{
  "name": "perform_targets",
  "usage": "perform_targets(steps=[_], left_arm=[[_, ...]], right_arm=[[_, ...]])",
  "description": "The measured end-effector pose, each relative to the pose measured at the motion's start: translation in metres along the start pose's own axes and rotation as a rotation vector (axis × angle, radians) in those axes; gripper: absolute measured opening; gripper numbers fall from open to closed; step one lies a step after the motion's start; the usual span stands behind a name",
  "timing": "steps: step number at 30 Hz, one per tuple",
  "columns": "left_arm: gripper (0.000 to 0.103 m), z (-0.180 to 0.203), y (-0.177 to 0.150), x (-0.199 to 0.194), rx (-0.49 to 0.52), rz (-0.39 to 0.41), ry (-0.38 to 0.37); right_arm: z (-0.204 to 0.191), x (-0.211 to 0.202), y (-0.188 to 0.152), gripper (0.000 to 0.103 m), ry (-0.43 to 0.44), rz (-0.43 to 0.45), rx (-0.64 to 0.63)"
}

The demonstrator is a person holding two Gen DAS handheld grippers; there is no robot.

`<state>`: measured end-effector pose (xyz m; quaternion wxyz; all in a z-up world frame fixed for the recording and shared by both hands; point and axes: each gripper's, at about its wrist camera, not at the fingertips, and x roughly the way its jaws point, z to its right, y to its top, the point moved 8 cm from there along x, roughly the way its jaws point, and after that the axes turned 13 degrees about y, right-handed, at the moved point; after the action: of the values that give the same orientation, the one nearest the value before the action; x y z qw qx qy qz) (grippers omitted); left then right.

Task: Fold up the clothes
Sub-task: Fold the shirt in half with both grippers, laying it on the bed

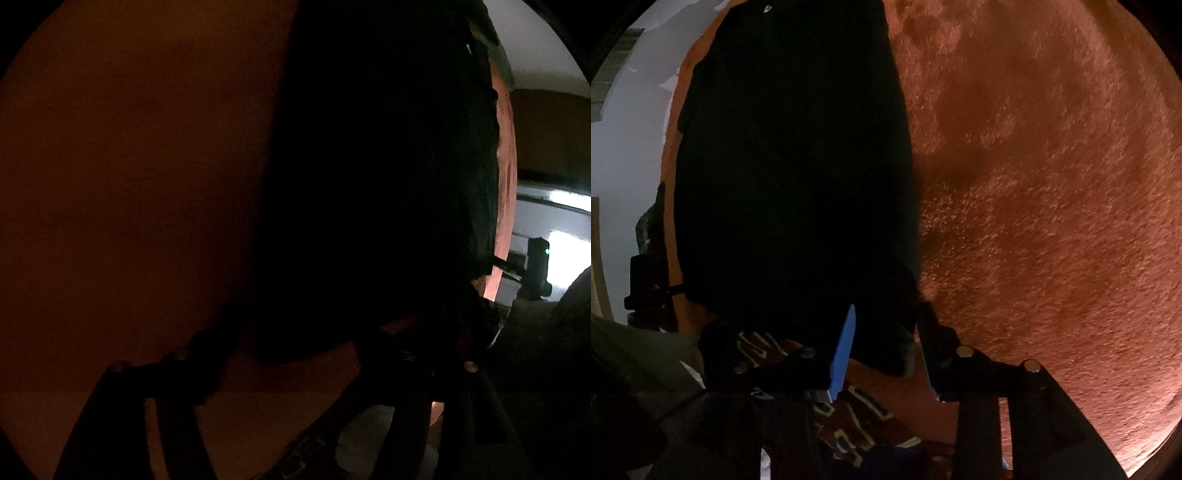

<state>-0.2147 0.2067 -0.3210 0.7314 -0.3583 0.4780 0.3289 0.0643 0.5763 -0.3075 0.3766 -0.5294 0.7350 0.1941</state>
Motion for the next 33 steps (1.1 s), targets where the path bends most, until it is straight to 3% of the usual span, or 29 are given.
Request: perform_targets(steps=[3,6,13,15,17,18,19,23,27,30,33], left_arm=[[0.065,0.0,0.0,0.0,-0.011,-0.002,-0.019],[0.065,-0.001,-0.001,0.001,-0.021,-0.018,-0.026],[0.065,-0.005,0.0,0.008,-0.073,-0.055,-0.032],[0.05,-0.009,0.002,0.01,-0.093,-0.063,0.001],[0.017,-0.015,0.004,0.009,-0.132,-0.068,0.021],[0.01,-0.017,0.005,0.007,-0.156,-0.067,0.004],[0.007,-0.018,0.006,0.004,-0.173,-0.062,-0.007],[0.005,-0.011,0.017,-0.016,-0.2,-0.029,-0.065],[0.005,0.003,0.045,-0.045,-0.193,0.004,-0.133],[0.005,0.008,0.0,-0.047,-0.2,0.04,-0.175],[0.005,0.004,0.031,-0.065,-0.204,0.09,-0.225]], right_arm=[[0.005,-0.003,0.001,0.033,0.031,0.006,0.027],[0.01,-0.007,0.002,0.026,0.038,0.013,0.027],[0.023,-0.011,0.007,0.026,0.094,-0.007,0.05],[0.022,-0.01,0.012,0.026,0.095,-0.009,0.038],[0.019,-0.013,0.009,0.019,0.086,-0.004,0.014],[0.017,-0.014,0.008,0.006,0.087,0.001,0.007],[0.014,-0.019,0.006,0.005,0.107,0.012,0.017],[0.007,-0.046,-0.032,0.005,0.155,0.066,0.016],[-0.007,-0.054,-0.025,0.005,0.18,0.102,-0.017],[-0.007,-0.063,-0.021,0.005,0.191,0.114,-0.035],[-0.007,-0.076,-0.013,0.005,0.222,0.136,-0.032]])
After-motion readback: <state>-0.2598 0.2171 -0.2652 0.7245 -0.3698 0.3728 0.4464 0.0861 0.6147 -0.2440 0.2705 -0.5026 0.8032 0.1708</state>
